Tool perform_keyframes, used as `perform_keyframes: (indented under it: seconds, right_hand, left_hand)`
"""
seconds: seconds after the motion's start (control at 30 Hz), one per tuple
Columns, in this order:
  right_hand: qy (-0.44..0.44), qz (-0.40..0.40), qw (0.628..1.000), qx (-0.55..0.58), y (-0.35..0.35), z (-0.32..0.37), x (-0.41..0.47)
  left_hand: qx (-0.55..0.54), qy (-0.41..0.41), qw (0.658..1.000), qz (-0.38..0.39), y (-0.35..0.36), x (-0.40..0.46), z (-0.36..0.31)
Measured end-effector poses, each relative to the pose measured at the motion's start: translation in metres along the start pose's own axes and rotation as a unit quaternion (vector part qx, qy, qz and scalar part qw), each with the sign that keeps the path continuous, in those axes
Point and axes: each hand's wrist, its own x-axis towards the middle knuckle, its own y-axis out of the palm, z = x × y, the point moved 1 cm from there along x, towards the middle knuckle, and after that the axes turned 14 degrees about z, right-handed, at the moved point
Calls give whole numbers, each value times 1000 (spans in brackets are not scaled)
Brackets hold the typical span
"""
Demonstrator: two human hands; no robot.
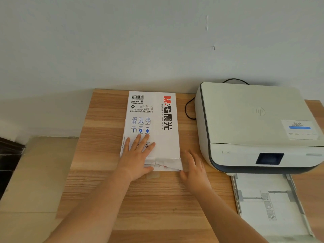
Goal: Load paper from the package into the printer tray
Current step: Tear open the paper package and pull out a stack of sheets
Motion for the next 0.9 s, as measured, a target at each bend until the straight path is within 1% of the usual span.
perform_keyframes:
  seconds: [0.2,0.33,0.5,0.77,0.9]
  right_hand:
    - [4,-4,1000,13,1,0,-2]
    - [8,-10,1000,17,1,-2,-3]
    - [10,-12,1000,14,2,0,-3]
    - [15,-15,1000,3,4,4,-4]
    - [-15,-25,1000,-6,5,12,-4]
  left_hand:
    - [21,15,1000,3,-2,8,-5]
    - [1,37,999,-2,-2,8,-6]
    - [-31,89,994,-51,2,1,-1]
    - [-23,178,973,-141,-14,-12,2]
    - [-26,197,967,-161,-25,-12,2]
